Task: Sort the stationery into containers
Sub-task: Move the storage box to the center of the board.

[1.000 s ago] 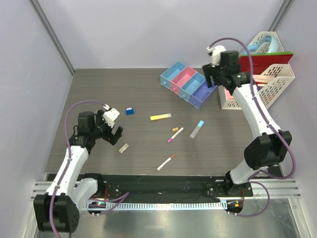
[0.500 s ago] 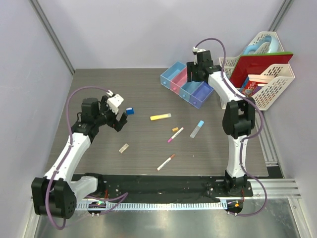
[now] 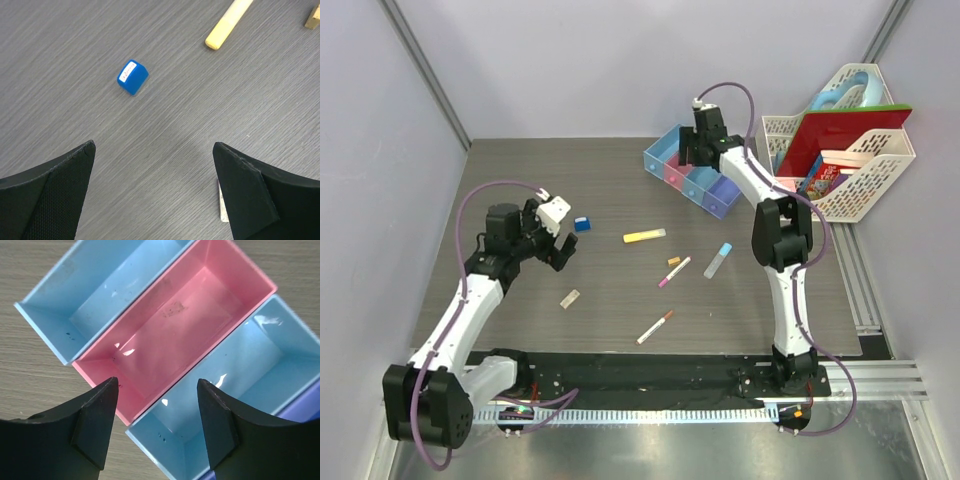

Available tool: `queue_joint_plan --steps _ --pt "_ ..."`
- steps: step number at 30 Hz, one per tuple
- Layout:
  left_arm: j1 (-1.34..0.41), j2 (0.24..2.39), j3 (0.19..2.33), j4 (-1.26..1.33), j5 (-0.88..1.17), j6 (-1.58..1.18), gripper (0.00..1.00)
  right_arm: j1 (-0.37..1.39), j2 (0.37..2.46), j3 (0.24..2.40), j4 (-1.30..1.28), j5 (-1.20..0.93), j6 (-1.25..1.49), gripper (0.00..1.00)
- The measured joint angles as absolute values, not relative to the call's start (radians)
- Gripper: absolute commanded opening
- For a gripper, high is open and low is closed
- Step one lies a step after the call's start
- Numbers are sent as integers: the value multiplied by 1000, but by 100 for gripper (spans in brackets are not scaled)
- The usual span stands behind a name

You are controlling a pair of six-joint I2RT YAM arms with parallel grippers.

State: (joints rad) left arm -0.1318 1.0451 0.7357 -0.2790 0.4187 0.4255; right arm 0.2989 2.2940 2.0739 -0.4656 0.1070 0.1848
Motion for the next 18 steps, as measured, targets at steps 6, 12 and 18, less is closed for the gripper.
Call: queue_joint_plan --steps 6,12,18 --pt "-135 1010 724 -279 419 426 100 321 2337 2052 -463 134 195 69" --pt "-136 996 705 -281 419 427 100 332 2342 2046 -453 165 193 69" --pt "-136 968 680 -281 419 427 100 353 2368 2050 -427 184 148 69"
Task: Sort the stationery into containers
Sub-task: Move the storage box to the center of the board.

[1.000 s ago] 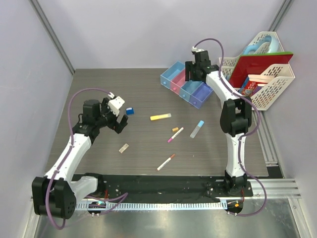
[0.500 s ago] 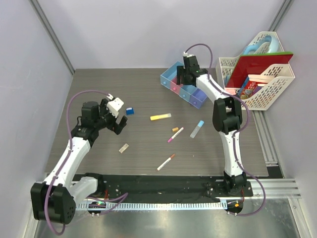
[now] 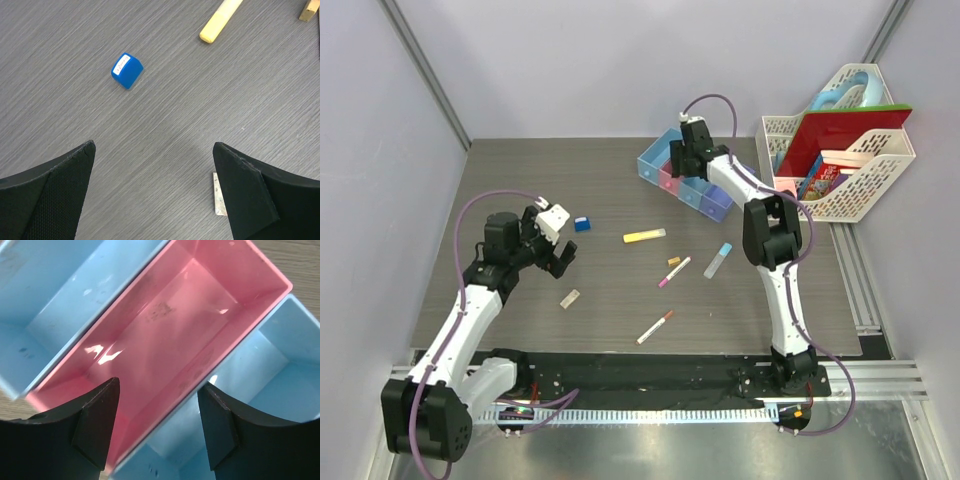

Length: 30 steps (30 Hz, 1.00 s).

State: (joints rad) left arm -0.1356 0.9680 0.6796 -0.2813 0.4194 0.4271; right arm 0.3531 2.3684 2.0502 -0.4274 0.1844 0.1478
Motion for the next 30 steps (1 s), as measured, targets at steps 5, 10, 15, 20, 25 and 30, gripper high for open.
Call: queue_joint_plan --steps 5,10,15,20,25,30 --pt "-136 958 664 -282 419 428 100 382 2397 2054 -444 165 103 69" --pt "-136 938 655 -287 419 427 100 425 2410 2054 -481 139 61 69" --pt "-136 907 638 -290 419 426 100 477 2410 2054 -499 131 19 69" --pt "-136 881 612 -295 419 426 100 532 2414 2062 -506 131 -9 69" --pt "-136 868 596 -305 419 426 100 577 2441 2104 -510 135 -25 70" --pt "-136 864 585 -306 420 427 100 599 2457 2139 -518 147 -33 72"
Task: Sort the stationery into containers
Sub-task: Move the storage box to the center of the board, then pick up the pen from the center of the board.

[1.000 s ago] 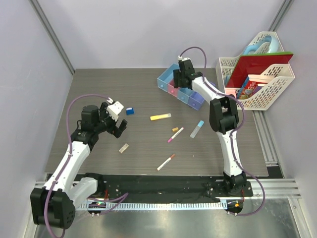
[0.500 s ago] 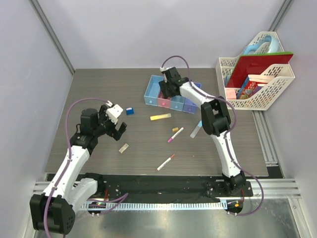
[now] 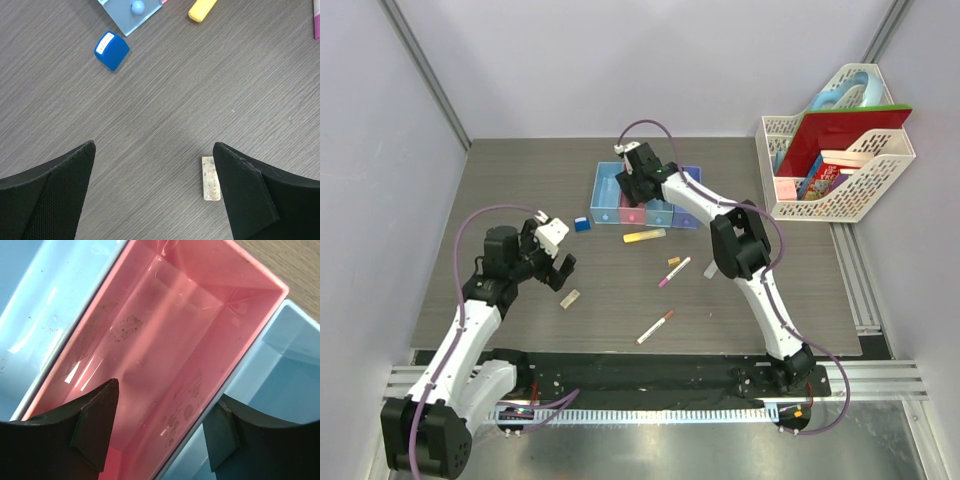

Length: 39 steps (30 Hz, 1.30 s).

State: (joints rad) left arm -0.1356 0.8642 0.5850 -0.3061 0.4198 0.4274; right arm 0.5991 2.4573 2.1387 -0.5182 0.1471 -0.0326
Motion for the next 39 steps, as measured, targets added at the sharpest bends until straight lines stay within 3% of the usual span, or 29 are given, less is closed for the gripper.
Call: queue_joint_plan --steps 9,15,22,26,33,39 --pt "-136 1002 570 -270 425 507 100 604 2405 2128 -570 192 -107 79" --pt "-136 1223 641 -245 463 603 100 605 2163 2025 -638 203 -198 81" --pt "-136 1417 825 -202 479 673 100 599 1821 1744 -652 200 -349 82" --pt "-136 1428 838 -191 483 690 100 549 1781 1621 -675 160 -356 76" --pt "-136 1380 771 -184 479 700 100 326 1735 1302 -620 105 -200 76" --pt "-147 1292 727 -199 479 703 100 344 1630 1124 -593 86 -51 77"
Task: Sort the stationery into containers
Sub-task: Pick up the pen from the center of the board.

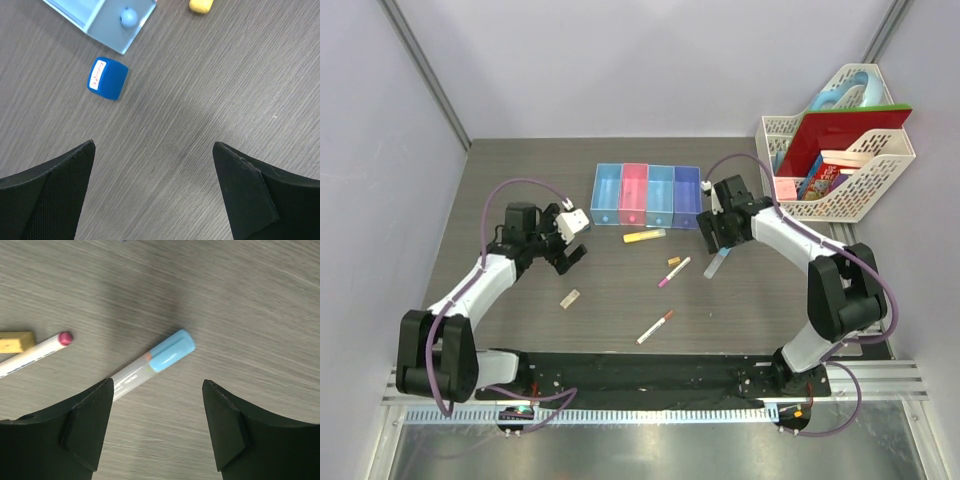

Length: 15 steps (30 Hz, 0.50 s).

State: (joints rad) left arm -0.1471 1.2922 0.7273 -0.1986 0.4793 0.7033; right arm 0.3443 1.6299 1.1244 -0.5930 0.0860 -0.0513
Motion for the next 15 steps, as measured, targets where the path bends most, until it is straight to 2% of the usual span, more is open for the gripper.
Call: queue_joint_plan --steps 7,15 --pt "-187 1187 727 -218 468 682 100 337 1608 1069 -530 82 45 73" --pt "-210 1082 727 -276 447 682 100 335 1675 1040 -507 66 106 69"
